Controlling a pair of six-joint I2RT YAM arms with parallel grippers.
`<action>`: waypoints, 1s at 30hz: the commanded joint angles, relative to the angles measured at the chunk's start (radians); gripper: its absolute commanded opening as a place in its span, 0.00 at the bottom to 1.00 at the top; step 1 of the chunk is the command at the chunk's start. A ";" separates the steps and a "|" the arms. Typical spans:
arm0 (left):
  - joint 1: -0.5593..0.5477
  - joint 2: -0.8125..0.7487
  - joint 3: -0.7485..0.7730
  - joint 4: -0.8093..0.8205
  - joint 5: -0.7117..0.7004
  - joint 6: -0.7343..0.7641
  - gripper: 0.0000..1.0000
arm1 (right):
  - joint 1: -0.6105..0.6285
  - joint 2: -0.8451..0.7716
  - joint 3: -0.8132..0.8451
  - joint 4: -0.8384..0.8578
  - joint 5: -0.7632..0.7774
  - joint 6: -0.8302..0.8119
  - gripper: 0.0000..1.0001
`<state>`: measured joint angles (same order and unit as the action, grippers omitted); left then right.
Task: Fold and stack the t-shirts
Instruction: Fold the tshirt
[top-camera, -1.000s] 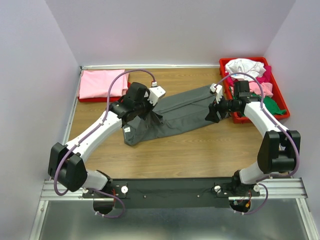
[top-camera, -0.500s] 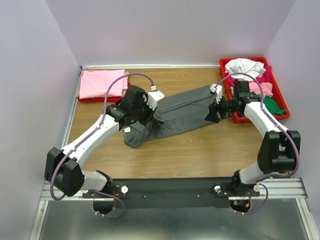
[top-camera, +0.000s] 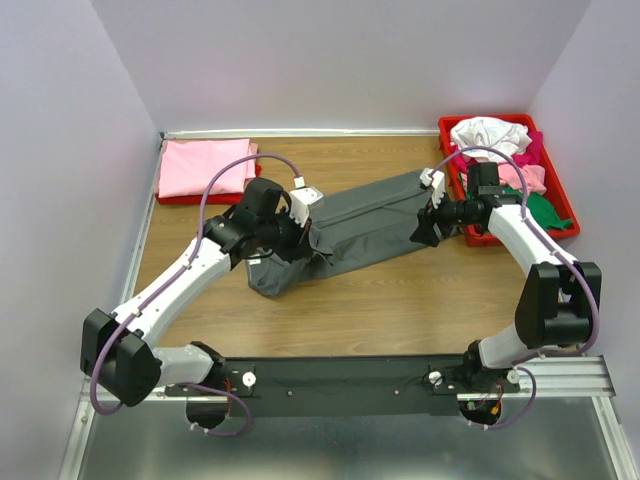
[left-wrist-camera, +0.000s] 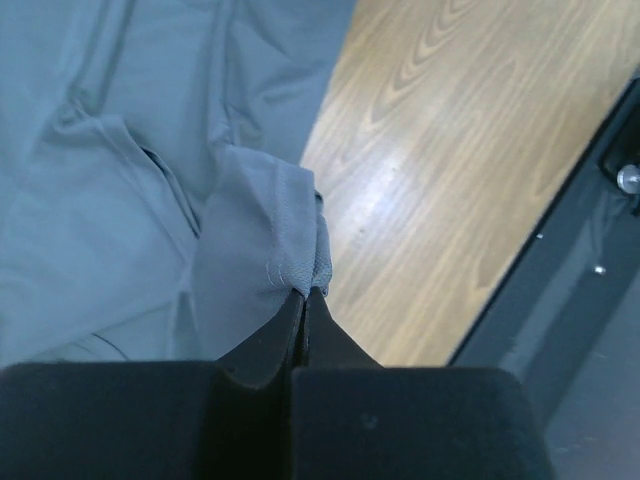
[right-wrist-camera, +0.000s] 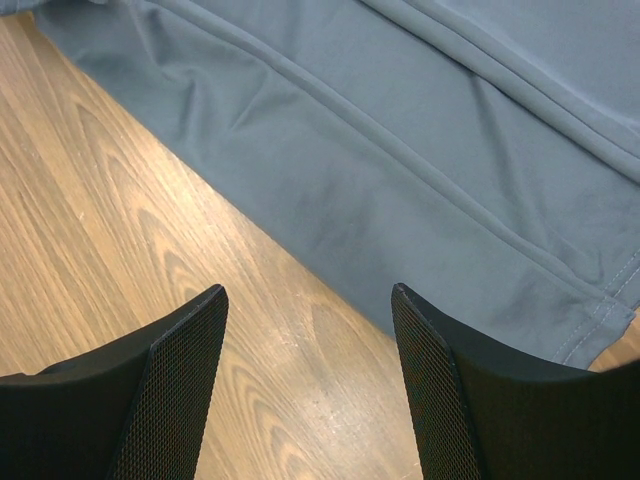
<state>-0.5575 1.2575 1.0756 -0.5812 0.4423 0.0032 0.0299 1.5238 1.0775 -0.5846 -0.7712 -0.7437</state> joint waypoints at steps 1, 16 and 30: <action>0.004 -0.067 -0.052 -0.039 0.064 -0.104 0.00 | 0.002 -0.033 -0.014 0.011 0.001 -0.019 0.74; 0.004 -0.184 -0.140 -0.048 0.119 -0.195 0.00 | 0.002 -0.030 -0.019 0.008 0.003 -0.023 0.74; 0.004 -0.168 -0.210 -0.023 0.150 -0.212 0.00 | 0.002 0.050 0.056 -0.012 0.351 -0.358 0.79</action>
<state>-0.5575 1.0950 0.8726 -0.6197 0.5594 -0.1925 0.0299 1.5196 1.0836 -0.5880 -0.6117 -0.8532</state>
